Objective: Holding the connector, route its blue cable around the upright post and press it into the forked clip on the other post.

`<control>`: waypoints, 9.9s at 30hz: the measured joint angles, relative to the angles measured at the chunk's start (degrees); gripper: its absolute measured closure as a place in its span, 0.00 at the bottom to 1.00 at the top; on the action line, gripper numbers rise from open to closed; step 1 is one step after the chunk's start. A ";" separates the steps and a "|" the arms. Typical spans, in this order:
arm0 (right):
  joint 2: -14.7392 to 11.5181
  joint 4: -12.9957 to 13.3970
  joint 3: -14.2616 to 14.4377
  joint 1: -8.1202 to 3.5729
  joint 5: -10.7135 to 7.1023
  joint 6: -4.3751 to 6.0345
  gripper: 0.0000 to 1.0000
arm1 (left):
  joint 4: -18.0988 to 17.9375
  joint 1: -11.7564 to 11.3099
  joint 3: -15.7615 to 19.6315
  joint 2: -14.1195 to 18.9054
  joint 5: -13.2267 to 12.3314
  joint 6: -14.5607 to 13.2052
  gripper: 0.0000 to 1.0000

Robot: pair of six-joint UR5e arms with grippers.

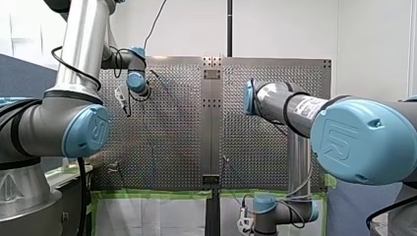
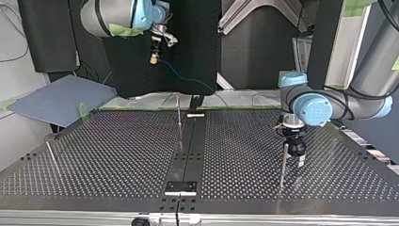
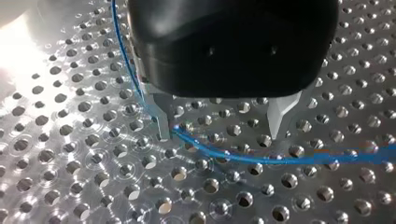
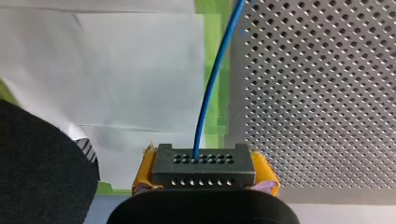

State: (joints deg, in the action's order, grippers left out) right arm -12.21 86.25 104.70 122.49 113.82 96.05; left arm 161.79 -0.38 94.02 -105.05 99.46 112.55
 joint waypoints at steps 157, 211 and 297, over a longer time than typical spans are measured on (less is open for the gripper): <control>-31.35 -15.23 12.69 -13.54 -21.55 -7.30 1.00 | 4.31 1.53 5.19 4.05 6.91 1.92 0.00; -31.35 -16.27 11.51 -13.25 -21.79 -5.51 1.00 | 28.75 4.06 -6.43 28.73 -2.48 -8.06 0.00; -31.49 -18.05 10.84 -12.49 -21.45 -5.67 1.00 | 34.05 7.60 2.62 25.48 4.59 -6.96 0.00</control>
State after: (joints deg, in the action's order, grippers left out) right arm -43.69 68.20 115.55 110.00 92.37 90.38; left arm 195.83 7.23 96.64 -79.57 104.05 105.59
